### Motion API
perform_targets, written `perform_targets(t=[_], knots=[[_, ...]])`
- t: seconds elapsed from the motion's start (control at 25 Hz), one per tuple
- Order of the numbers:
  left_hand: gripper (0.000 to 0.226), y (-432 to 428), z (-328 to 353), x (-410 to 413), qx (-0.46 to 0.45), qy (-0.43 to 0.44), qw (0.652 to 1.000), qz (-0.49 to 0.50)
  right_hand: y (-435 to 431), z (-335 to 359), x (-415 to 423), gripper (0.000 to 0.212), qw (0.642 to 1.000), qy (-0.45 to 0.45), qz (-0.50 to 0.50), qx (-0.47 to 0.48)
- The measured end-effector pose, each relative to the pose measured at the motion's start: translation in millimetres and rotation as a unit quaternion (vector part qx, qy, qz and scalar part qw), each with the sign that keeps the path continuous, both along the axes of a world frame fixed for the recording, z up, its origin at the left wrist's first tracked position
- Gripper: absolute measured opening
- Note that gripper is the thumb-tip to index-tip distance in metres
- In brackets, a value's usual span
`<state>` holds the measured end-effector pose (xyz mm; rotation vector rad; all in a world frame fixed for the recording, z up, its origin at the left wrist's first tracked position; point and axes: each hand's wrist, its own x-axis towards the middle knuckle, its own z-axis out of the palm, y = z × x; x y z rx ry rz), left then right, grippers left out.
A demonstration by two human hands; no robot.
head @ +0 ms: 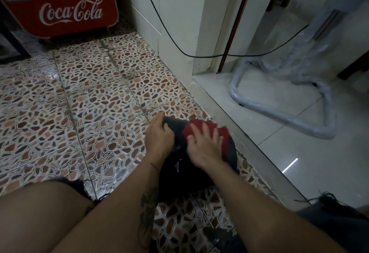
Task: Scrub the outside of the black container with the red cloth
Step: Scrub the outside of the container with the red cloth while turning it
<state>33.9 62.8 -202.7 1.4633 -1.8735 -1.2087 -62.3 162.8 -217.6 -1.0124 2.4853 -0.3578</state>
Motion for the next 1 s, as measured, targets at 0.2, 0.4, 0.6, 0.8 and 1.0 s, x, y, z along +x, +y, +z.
perform_targets(t=[0.2, 0.4, 0.6, 0.8, 1.0], knots=[[0.051, -12.2, -3.6, -1.1, 0.025, 0.002, 1.0, -0.007, 49.7, -16.7, 38.1, 0.068, 0.981, 0.048, 0.171, -0.074], [0.053, -15.4, -0.5, -4.9, 0.031, -0.01, 0.999, -0.024, 52.1, -22.6, -33.6, 0.062, 0.999, 0.006, 0.025, 0.03], [0.053, -15.4, -8.7, -7.0, 0.045, 0.001, 0.999, 0.0, 35.7, -13.2, 10.9, 0.064, 0.998, 0.011, 0.05, -0.022], [0.054, -27.4, -10.0, -13.2, 0.047, -0.016, 0.999, -0.011, 59.9, -26.3, 16.5, 0.07, 0.988, 0.042, 0.136, -0.053], [0.054, -20.9, -8.8, -13.4, 0.05, 0.018, 0.999, 0.005, 47.4, -26.5, -36.7, 0.062, 0.997, -0.021, -0.068, 0.039]])
